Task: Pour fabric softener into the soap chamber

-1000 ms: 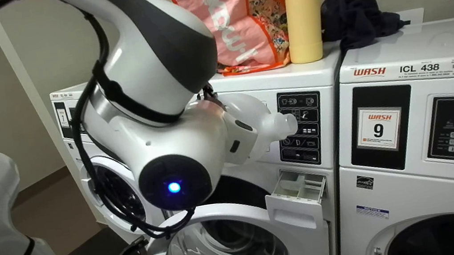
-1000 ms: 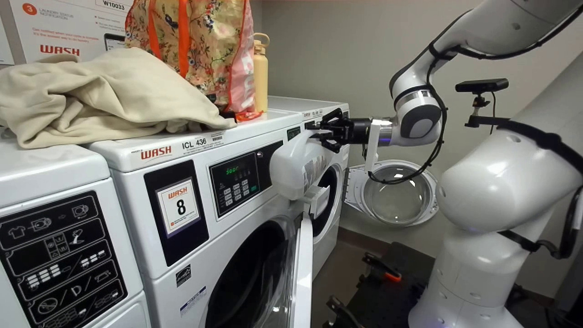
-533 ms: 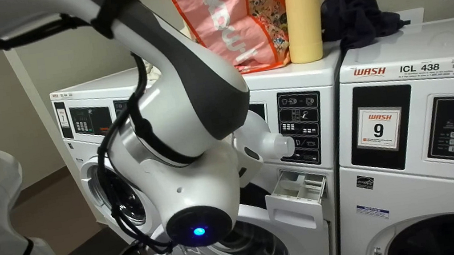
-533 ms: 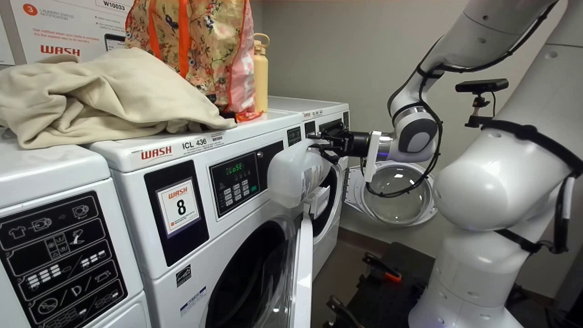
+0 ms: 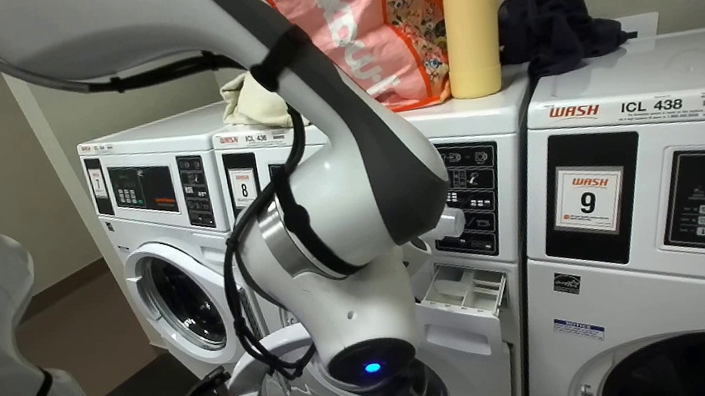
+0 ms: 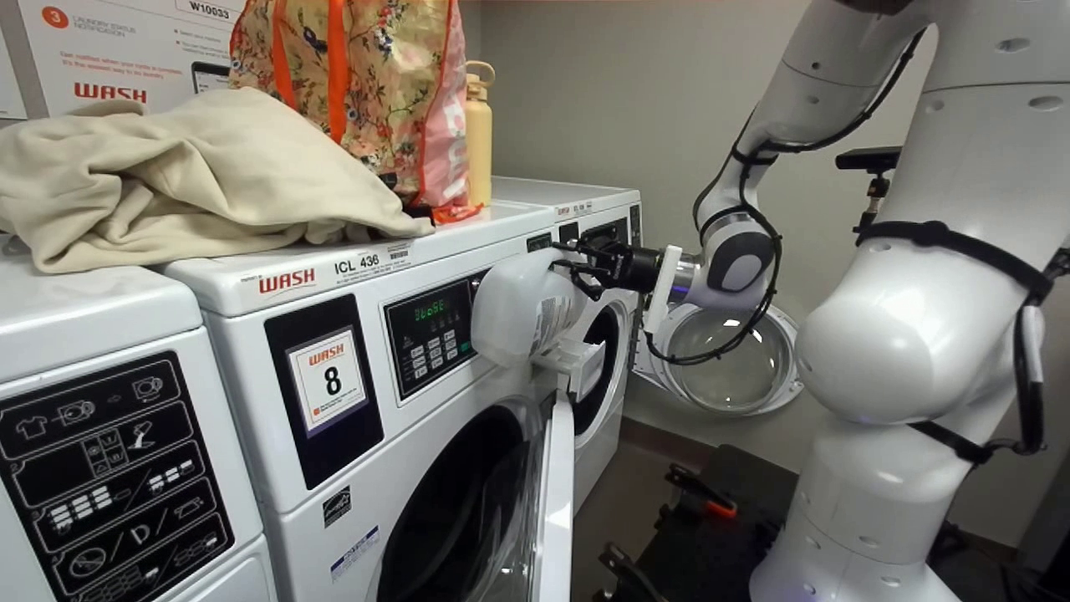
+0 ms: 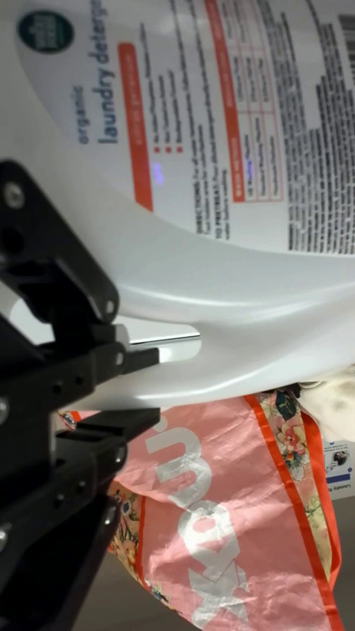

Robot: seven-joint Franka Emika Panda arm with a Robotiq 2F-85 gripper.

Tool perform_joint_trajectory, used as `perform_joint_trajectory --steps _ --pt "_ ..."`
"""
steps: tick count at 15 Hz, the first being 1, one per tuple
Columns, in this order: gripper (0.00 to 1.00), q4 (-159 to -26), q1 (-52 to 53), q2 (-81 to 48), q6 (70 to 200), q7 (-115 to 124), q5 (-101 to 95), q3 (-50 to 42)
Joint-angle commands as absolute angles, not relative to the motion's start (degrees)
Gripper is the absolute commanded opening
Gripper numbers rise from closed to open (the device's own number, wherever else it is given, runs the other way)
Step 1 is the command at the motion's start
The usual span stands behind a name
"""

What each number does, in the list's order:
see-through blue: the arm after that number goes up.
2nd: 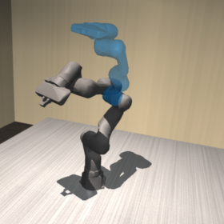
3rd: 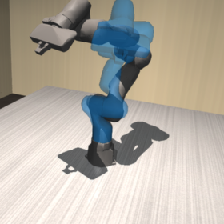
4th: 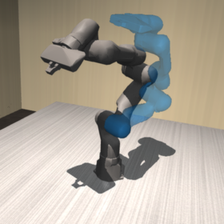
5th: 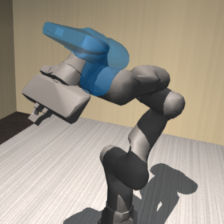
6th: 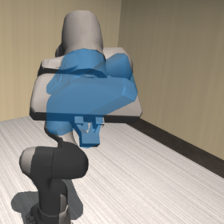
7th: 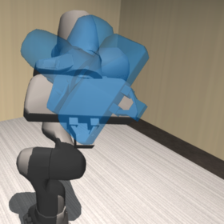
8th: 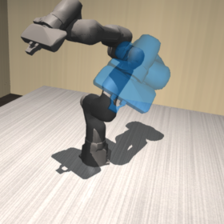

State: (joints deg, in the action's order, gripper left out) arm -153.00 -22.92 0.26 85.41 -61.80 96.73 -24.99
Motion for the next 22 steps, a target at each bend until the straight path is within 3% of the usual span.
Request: perform_joint_trajectory --steps 1,22 --pt "0.06 -148.4 -22.6 -5.2 80.0 -59.2 101.0 -23.8" --pt "0.06 -145.5 -23.8 -12.8 72.8 -54.7 102.0 -24.1"
